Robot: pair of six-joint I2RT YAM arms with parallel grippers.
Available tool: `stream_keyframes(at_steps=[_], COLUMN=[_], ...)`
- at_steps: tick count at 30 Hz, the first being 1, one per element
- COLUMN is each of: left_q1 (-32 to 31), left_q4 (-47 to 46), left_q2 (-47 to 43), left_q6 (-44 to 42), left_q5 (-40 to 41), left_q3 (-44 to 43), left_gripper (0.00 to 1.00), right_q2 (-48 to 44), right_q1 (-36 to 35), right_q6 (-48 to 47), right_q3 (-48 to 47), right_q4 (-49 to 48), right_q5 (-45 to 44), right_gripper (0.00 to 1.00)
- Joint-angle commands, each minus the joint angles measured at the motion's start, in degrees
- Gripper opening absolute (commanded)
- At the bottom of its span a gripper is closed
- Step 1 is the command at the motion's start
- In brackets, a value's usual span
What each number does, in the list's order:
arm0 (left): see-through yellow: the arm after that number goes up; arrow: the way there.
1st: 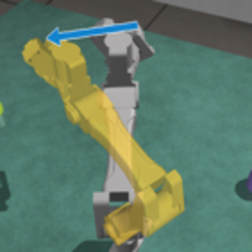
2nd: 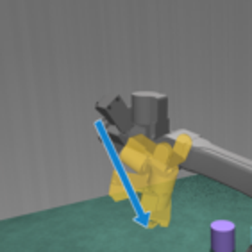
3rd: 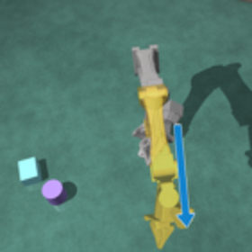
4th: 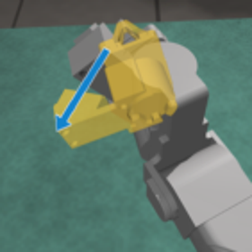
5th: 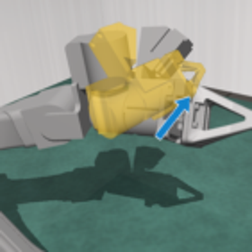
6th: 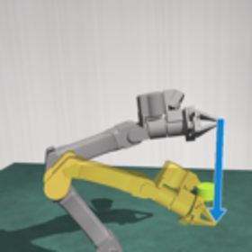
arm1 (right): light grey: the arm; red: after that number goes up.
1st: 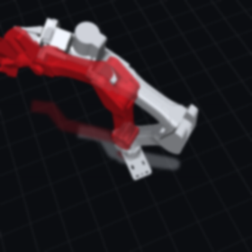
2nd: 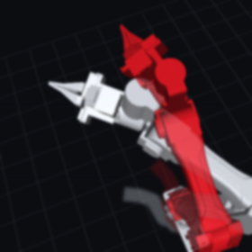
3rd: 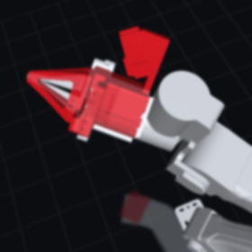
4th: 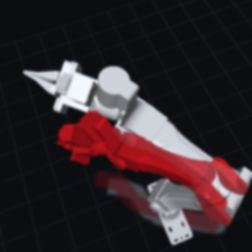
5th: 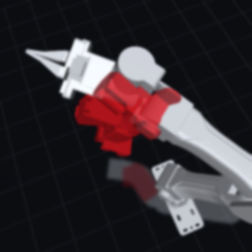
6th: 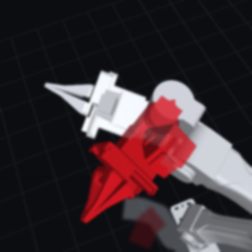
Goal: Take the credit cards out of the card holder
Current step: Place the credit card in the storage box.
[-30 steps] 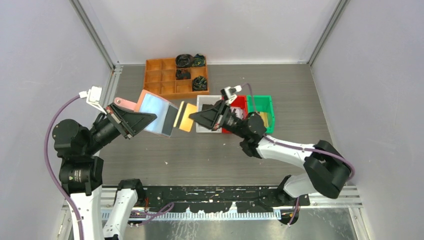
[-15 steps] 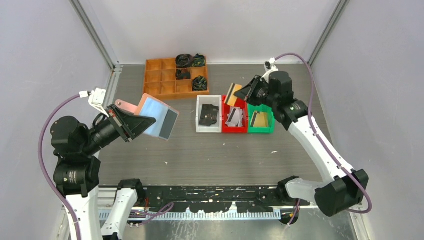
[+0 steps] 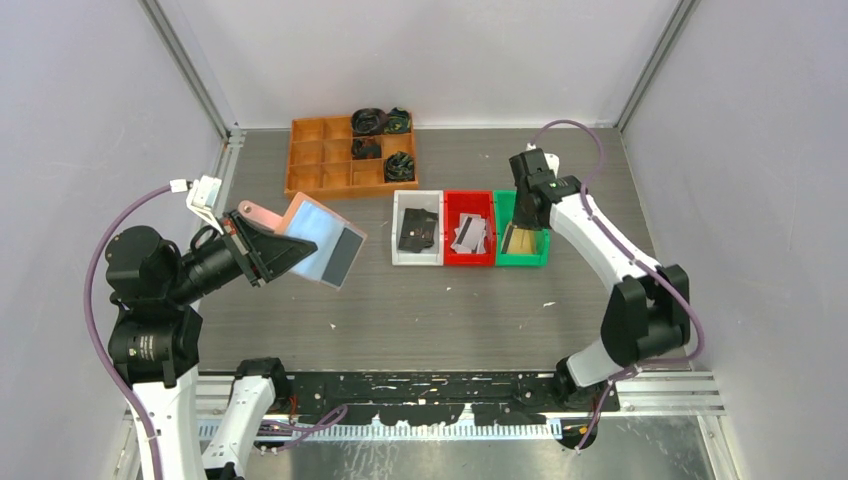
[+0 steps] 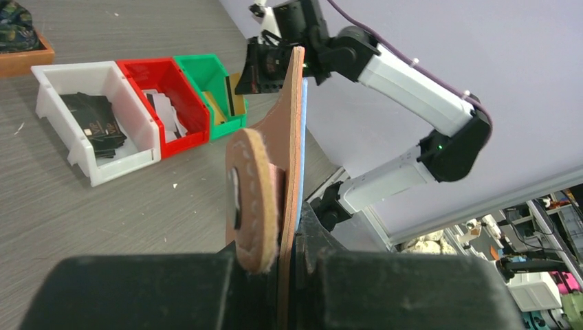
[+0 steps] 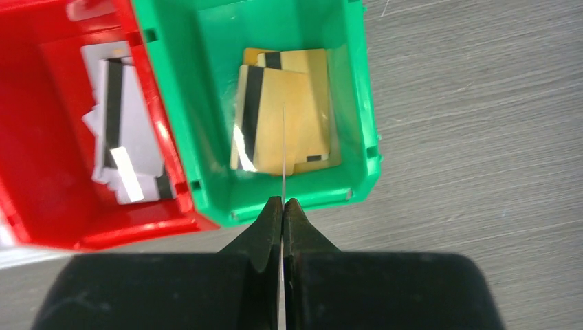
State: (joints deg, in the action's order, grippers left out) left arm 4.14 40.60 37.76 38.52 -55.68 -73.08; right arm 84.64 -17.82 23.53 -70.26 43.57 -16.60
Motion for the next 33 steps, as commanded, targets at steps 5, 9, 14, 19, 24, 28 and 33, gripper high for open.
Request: stream_keyframes(at_steps=[5, 9, 14, 19, 24, 28, 33], left_q1=[0.19, 0.17, 0.14, 0.16, 0.18, 0.15, 0.14], left_q4=[-3.47, -3.4, -3.88, -4.39, -4.75, -4.71, -4.86], left_q2=[-0.5, -0.42, -0.18, 0.21, 0.37, 0.55, 0.59], left_q6=[1.15, 0.94, 0.95, 1.28, 1.39, 1.38, 1.55], left_q5=[-3.97, -4.52, -4.83, -4.98, -5.2, -5.37, -5.62], left_q3=[0.2, -0.22, -0.2, -0.31, -0.41, -0.74, -0.88], left_gripper=[0.0, 0.0, 0.0, 0.0, 0.0, 0.0, 0.0], right_q2=[9.63, 11.0, 11.18, 13.51, 14.54, 13.26, 8.11], right_q1=[0.94, 1.4, 4.2, 7.18, 7.39, 7.45, 7.5], right_q6=[-4.03, -5.28, -4.89, -5.57, -5.26, -4.12, -2.44], right_q3=[-6.65, -5.61, -2.12, -0.21, 0.14, 0.18, 0.76], right_q4=[-3.24, -7.59, -13.86, -15.32, -14.56, -13.88, -13.38], right_q5=[-1.68, 4.11, 12.59, 14.47, 14.77, 13.08, 9.46], right_gripper=[0.01, 0.01, 0.01, 0.01, 0.01, 0.14, 0.37])
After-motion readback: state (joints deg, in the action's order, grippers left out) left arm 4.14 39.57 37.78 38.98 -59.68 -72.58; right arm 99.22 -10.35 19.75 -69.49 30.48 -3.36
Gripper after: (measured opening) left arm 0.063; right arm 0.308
